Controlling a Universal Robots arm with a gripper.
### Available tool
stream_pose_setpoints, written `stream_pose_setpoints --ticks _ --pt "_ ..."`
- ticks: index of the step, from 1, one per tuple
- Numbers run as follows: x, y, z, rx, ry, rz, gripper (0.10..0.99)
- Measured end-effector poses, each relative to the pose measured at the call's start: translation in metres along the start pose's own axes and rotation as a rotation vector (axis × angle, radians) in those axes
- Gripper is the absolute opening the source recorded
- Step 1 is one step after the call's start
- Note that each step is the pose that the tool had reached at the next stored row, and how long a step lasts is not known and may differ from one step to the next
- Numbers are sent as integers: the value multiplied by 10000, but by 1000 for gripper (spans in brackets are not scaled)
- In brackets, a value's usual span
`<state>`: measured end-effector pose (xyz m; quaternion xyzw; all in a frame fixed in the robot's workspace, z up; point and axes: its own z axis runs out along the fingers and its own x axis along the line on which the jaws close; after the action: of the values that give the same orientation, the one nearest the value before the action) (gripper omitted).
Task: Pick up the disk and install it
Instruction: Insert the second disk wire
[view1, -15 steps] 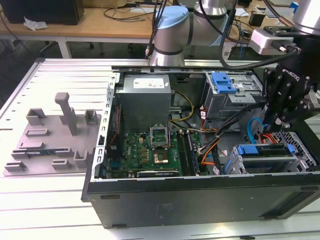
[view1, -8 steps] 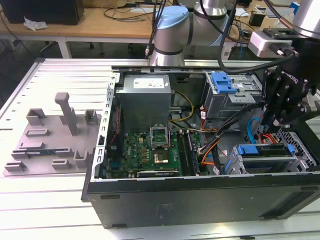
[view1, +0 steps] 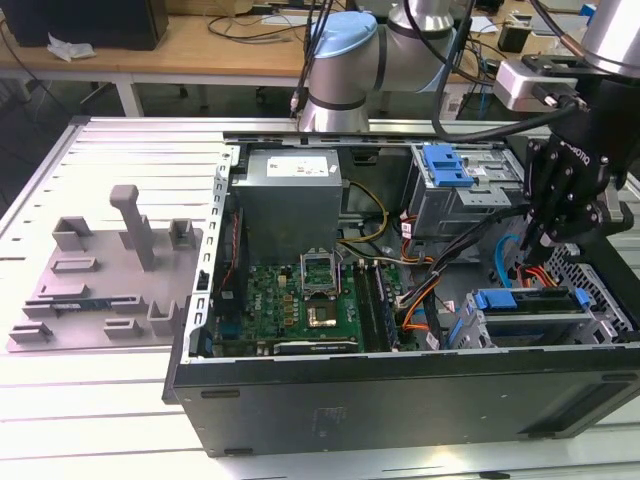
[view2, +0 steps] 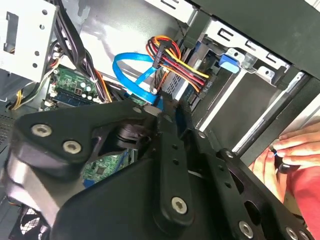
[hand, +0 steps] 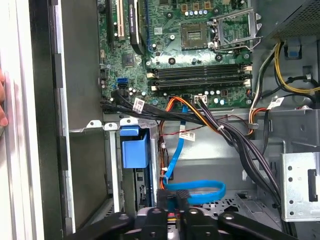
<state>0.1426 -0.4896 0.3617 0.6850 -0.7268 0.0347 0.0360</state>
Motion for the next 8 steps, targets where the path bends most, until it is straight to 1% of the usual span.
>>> stream_pose_setpoints --ticks 1,5,8 --pt "-1 -2 0 -7 1 -1 141" --pt "-1 -11 1 -45 1 -2 141" --pt "-1 -11 0 -47 3 -3 141"
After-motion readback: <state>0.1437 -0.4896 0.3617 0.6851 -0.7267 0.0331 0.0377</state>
